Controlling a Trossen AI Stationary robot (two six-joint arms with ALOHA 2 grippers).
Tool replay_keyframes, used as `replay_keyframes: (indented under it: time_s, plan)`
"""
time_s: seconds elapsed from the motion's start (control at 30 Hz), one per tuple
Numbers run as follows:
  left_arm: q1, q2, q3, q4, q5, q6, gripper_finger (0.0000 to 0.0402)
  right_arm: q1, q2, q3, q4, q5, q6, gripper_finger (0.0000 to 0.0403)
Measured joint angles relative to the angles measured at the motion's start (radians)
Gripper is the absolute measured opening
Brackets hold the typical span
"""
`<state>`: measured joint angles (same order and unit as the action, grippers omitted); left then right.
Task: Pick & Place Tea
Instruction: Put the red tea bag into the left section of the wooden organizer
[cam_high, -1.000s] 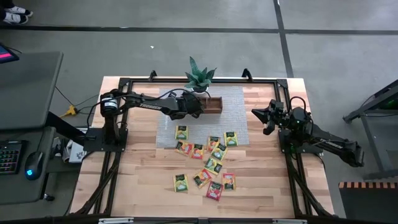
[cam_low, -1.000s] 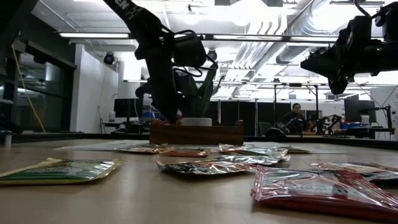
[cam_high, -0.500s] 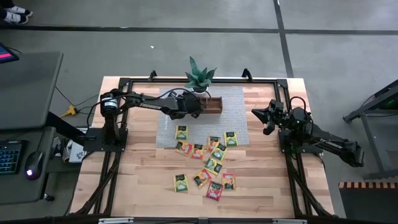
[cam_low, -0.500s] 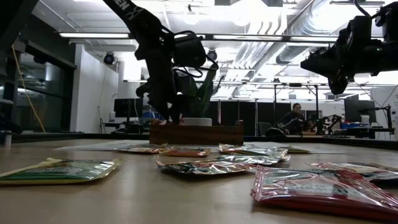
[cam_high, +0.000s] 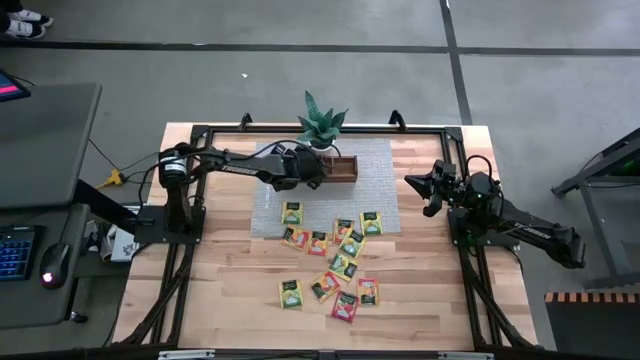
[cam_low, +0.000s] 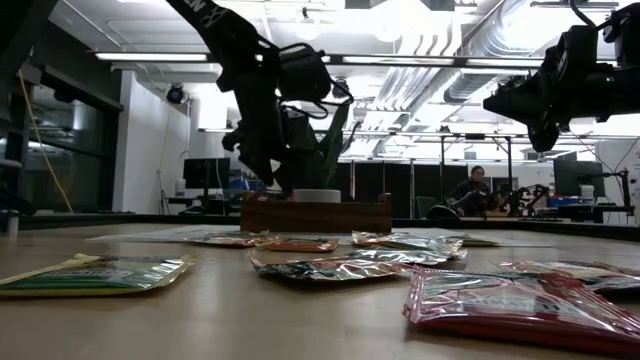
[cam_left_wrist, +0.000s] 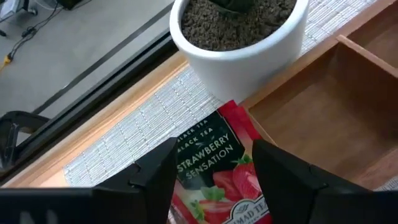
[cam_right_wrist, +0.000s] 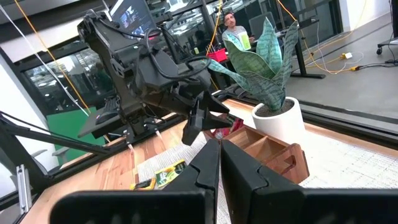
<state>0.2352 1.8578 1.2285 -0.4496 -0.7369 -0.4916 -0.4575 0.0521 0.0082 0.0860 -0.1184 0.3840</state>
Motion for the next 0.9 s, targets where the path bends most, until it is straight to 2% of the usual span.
replay_keyframes:
  time_s: [0.27,0.47,0.63,0.9]
  plan:
    - [-0.007,-0.049,0.002,-0.003,0.002,0.018,0.0203,0.000,0.000,0.000,0.000,0.000,0.000,0.0012]
    - [-0.052,-0.115,0.002,-0.022,0.086,0.039,0.0202,0.000,0.000,0.000,0.000,0.000,0.000,0.0012]
    - [-0.101,-0.188,0.002,-0.051,0.235,-0.009,0.0202,0.000,0.000,0.000,0.000,0.000,0.000,0.0012]
    - [-0.200,-0.253,0.002,-0.119,0.488,-0.274,0.0202,0.000,0.000,0.000,0.000,0.000,0.000,0.0012]
